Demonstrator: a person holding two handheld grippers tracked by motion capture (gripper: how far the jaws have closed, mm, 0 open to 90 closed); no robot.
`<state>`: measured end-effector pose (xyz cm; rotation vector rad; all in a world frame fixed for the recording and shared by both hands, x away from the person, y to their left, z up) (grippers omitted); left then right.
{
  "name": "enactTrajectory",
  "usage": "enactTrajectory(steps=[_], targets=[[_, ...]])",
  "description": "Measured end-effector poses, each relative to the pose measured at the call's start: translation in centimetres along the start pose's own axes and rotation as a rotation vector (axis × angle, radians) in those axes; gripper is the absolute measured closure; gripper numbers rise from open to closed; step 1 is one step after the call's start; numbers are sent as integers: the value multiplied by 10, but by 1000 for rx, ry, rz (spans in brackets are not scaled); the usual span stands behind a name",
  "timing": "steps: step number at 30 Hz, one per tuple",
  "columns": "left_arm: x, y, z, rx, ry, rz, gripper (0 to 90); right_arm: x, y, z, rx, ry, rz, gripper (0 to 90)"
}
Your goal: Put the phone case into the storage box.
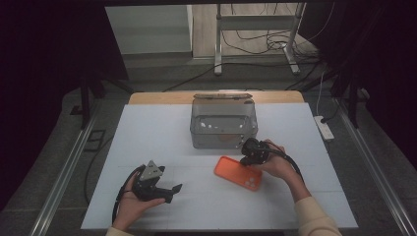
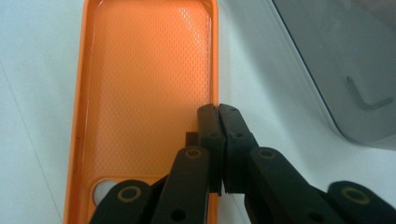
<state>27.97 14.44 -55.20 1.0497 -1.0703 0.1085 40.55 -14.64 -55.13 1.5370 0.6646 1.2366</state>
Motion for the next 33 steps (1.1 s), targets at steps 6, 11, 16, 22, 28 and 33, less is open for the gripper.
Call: enactTrajectory(steps=[6, 11, 16, 22, 28, 33], targets=[[0, 0, 0, 1, 0, 0, 99, 0, 1, 0, -1, 8, 3, 885], [0, 0, 0, -1, 1, 1, 99, 0, 2, -1, 12, 24, 8, 888], [0, 0, 0, -4, 0, 2, 98, 0, 4, -2, 13, 36, 15, 888], [0, 0, 0, -5, 5, 0, 98, 2, 8, -4, 21, 44, 31, 887], [-1, 0, 0, -4, 4, -2, 99, 3, 14, -5, 18, 59, 41, 889], [-1, 0, -1, -4, 5, -1, 99, 5, 21, -6, 16, 68, 61, 889]])
Point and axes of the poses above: each handheld gripper's, and its own axes: y roughly backward along the jaws, x roughly out of its top, z roughly to its right, the point moved 6 cm from there along -y, roughly forward along the jaws
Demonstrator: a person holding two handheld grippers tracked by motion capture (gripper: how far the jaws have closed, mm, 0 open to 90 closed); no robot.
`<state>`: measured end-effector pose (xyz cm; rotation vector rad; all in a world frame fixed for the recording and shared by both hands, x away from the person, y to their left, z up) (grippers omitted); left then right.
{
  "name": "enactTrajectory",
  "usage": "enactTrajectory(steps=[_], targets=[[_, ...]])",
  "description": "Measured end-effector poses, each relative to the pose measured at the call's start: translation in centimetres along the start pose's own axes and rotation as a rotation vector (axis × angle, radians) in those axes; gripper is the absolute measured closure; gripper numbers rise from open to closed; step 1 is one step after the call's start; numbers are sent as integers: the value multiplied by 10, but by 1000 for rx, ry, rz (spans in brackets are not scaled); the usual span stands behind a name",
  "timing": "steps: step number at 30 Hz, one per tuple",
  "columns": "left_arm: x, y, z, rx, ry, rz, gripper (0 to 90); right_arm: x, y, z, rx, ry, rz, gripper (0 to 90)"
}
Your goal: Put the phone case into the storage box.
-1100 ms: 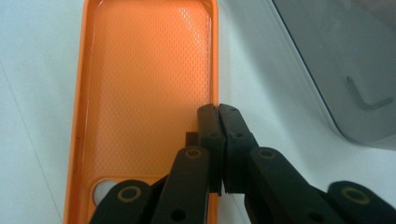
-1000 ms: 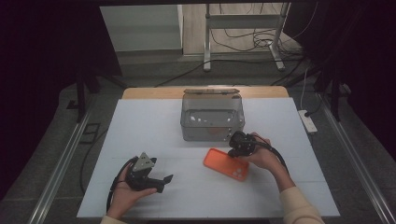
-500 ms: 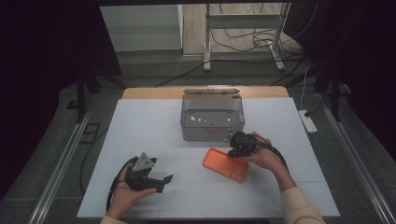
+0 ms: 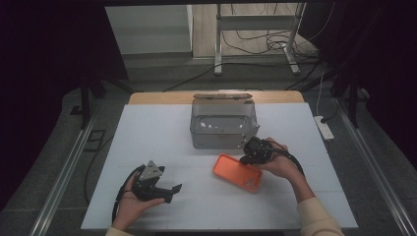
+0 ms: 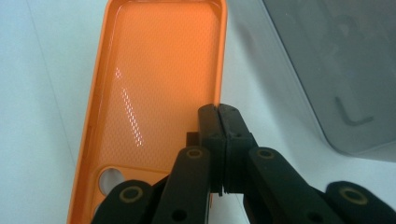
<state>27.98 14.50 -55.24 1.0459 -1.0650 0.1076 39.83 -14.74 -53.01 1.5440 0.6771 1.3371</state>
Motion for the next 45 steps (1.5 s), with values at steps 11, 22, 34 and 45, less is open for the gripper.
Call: enactTrajectory(steps=[11, 22, 34, 45], targets=[[0, 0, 0, -1, 2, -6, 99, 4, 18, 0, -28, 6, 42, 888], [-1, -1, -1, -1, 11, -12, 99, 8, 29, 0, -45, 4, 82, 888], [-2, -1, -2, 3, 15, -14, 100, 11, 44, -2, -48, -12, 127, 888], [-1, 0, -4, 8, 23, 1, 101, 14, 58, -5, -55, -26, 166, 888]])
Point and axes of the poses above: each handheld gripper's, and its own axes: y roughly backward along the jaws, x roughly out of its top, z roughly to its right, the point moved 6 cm from there along -y, roughly forward along the jaws
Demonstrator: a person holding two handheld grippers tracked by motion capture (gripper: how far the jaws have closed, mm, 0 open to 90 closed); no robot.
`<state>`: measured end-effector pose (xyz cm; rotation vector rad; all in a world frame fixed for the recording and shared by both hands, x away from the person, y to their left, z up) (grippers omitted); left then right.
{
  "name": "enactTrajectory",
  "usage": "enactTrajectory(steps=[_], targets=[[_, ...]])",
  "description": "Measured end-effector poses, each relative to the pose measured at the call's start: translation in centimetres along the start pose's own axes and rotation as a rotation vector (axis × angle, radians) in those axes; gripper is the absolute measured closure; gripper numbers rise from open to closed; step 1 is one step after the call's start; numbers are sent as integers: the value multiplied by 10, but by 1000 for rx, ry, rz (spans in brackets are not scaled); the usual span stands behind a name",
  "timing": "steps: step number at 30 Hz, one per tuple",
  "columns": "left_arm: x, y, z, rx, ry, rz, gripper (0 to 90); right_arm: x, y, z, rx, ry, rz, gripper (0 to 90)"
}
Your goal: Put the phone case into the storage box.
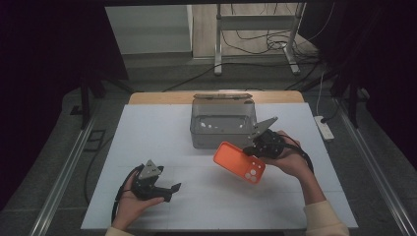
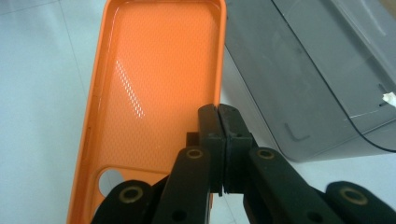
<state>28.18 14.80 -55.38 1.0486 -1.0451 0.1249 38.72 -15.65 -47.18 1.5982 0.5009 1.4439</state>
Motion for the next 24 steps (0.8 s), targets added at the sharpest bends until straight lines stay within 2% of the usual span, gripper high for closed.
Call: enactTrajectory(steps=[24], targets=[[1, 1, 0, -2, 19, 7, 103, 3, -5, -4, 0, 13, 2, 888]])
Point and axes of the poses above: each handheld gripper's, and its own axes: y roughly backward along the jaws, x roughly out of its top, z roughly to its right, the point moved 6 cm from there along -y, roughly forward along the jaws
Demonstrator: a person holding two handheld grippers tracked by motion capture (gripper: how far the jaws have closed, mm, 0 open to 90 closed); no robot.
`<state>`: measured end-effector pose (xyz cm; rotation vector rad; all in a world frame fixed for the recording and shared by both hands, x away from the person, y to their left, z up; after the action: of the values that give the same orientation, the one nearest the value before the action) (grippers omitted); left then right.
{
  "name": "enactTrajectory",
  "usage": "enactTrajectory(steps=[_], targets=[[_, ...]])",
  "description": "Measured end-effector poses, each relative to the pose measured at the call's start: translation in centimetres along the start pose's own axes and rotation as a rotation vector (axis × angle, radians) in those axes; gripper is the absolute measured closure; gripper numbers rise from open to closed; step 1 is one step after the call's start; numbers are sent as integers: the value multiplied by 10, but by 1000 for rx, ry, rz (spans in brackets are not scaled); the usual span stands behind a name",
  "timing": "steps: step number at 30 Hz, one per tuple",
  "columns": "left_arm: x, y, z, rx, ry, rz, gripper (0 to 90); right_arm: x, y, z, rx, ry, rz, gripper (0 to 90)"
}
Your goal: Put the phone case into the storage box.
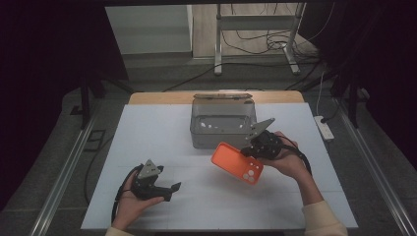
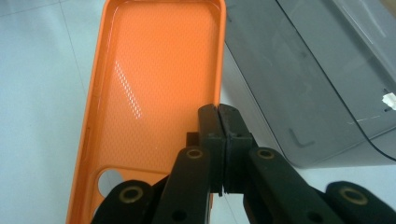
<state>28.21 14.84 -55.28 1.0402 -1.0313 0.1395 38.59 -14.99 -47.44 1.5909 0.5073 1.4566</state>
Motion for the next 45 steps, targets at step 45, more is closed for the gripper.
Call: enactTrajectory(steps=[45], targets=[[5, 2, 5, -36, 15, 20, 116, 10, -13, -31, 49, 18, 5, 888]])
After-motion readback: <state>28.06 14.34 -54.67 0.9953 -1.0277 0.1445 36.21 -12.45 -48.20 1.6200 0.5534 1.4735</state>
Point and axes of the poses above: each handheld gripper's, and its own axes: y roughly backward along the jaws, x roughly out of its top, z roughly to its right, the point moved 6 cm from there along -y, roughly forward along the jaws
